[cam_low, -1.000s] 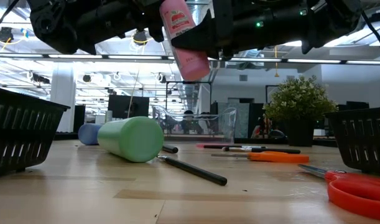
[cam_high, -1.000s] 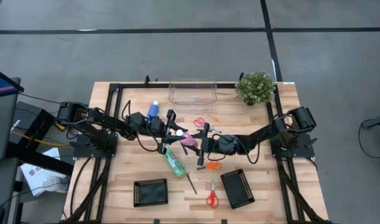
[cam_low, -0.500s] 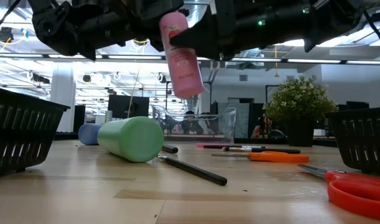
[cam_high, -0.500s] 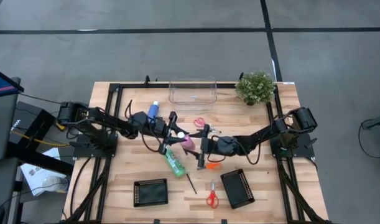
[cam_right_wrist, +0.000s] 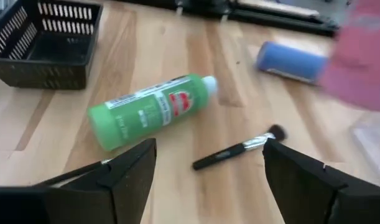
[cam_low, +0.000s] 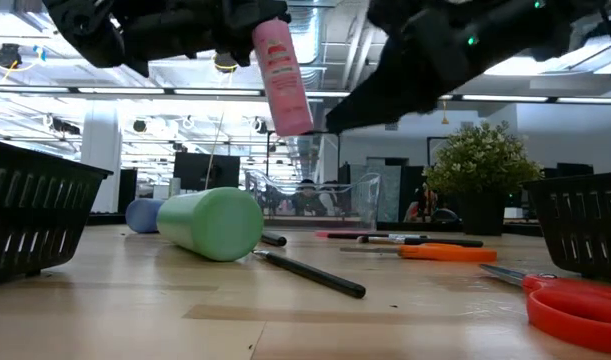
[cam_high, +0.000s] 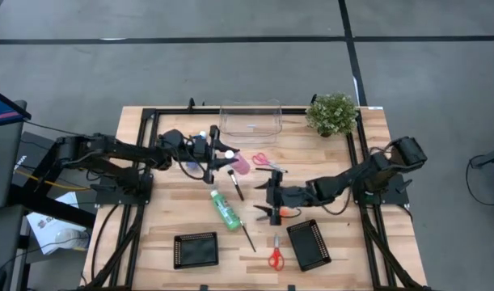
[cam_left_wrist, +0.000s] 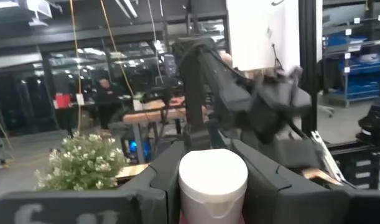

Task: Pick & Place Paint Supplies
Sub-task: Put the pink paint bottle into the transparent bin

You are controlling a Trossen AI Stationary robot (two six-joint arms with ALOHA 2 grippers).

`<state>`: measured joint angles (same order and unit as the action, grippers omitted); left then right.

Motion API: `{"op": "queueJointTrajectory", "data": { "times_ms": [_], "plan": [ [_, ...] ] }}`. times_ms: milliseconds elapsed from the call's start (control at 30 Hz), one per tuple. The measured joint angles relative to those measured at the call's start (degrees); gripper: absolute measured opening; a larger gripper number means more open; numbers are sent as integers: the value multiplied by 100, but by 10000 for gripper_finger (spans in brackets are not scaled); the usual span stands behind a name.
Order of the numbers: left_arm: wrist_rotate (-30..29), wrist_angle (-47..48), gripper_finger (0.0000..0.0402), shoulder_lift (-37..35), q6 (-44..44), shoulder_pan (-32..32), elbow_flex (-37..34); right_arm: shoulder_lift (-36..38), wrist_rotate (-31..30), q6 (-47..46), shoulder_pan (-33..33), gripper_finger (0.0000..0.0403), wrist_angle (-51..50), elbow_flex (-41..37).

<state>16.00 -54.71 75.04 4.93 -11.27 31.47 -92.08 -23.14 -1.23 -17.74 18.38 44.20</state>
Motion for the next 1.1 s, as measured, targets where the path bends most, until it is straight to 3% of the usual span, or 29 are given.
{"op": "queueJointTrajectory", "data": {
  "times_ms": [133,367,500,867,1100],
  "plan": [
    [45,241,104,-65,174,-178,137,736,-55,17,13,278,350,-720],
    [93,605,104,287,493,-590,643,2000,-269,164,59,279,2785,-2639],
    [-7,629,104,725,613,-1005,952,2414,-426,167,18,279,3362,-3242],
    [-413,809,104,1972,727,-2163,1908,2609,-700,271,-290,279,3430,-3383],
    [-1010,1065,104,2445,474,-2605,2029,2605,-736,275,-326,279,3387,-3383]
  ]
}}
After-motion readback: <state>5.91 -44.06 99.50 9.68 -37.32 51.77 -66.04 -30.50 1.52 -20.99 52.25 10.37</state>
